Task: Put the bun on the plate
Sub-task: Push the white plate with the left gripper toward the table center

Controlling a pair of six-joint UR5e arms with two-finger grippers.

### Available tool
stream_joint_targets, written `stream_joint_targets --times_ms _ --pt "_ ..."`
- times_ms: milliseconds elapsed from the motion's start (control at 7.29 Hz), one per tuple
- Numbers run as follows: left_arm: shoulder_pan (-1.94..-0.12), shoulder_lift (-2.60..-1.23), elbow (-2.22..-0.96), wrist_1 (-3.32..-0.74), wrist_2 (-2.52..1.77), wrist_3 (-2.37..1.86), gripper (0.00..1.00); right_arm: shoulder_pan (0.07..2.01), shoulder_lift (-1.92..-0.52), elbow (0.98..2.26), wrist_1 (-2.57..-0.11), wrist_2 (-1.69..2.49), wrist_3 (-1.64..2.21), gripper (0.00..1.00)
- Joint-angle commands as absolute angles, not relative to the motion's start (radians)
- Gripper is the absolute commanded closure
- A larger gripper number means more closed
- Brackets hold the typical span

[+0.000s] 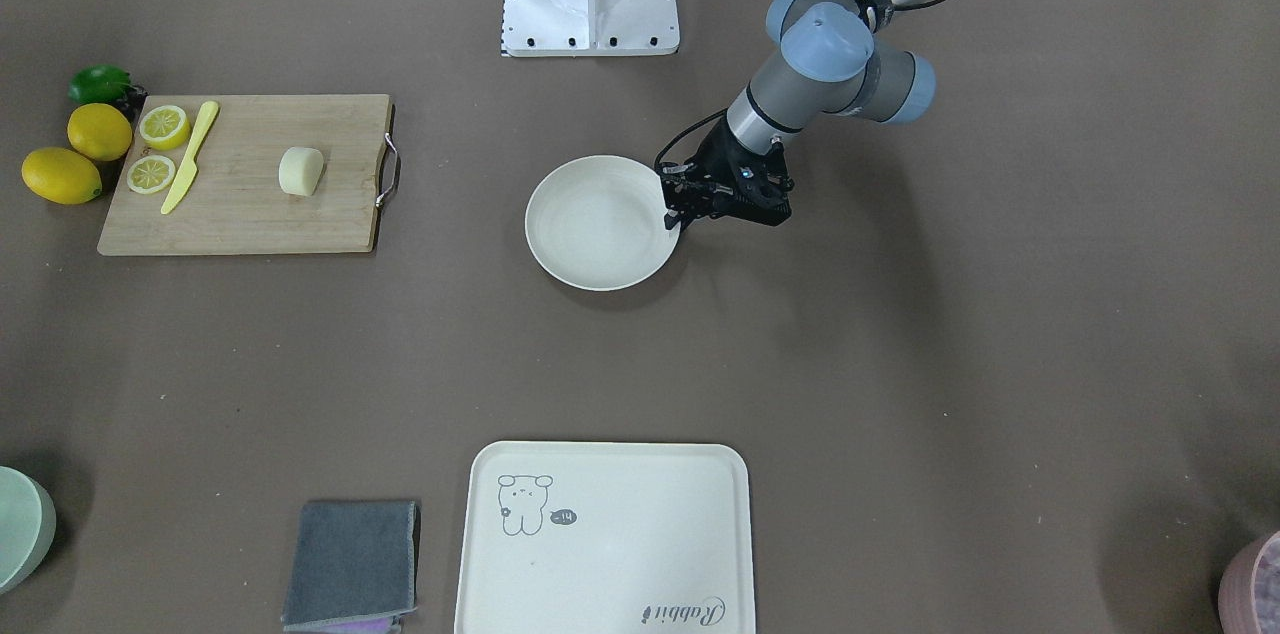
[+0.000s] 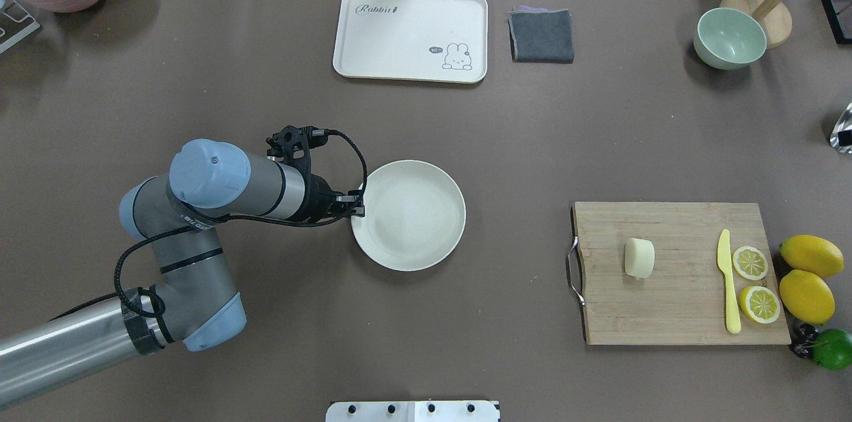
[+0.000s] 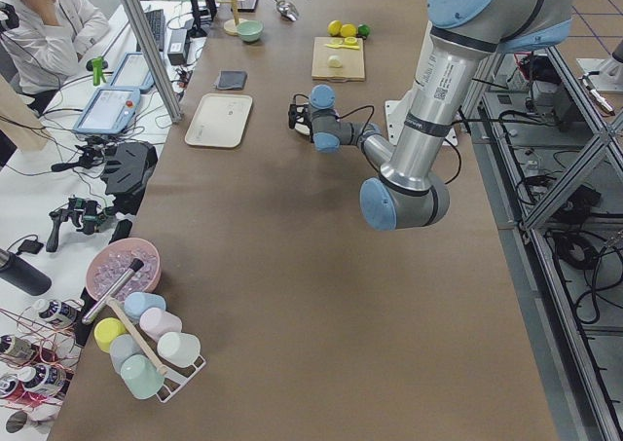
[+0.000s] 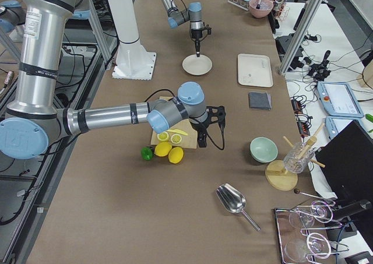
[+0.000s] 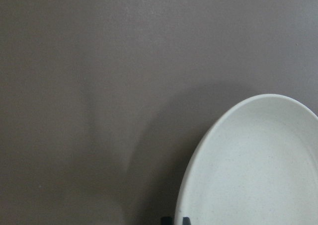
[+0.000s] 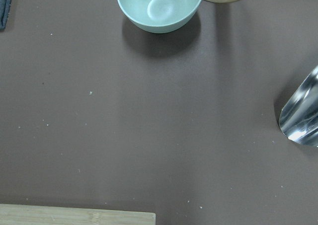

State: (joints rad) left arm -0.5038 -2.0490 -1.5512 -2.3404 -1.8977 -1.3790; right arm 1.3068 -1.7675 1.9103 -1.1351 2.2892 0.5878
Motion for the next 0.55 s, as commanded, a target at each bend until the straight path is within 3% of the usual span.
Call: stream_joint_targets --times_ms 0,412 --pt "-0.520 -2.025 -1.597 -2.336 -1.901 -1.378 0.02 1.263 -1.756 1.930 -1.135 2.287 0.667 0.00" --pt "-0.680 -1.947 -1.608 -2.241 -2.035 -1.252 0.02 1.179 -1.756 1.973 -1.137 2.273 0.770 0.00"
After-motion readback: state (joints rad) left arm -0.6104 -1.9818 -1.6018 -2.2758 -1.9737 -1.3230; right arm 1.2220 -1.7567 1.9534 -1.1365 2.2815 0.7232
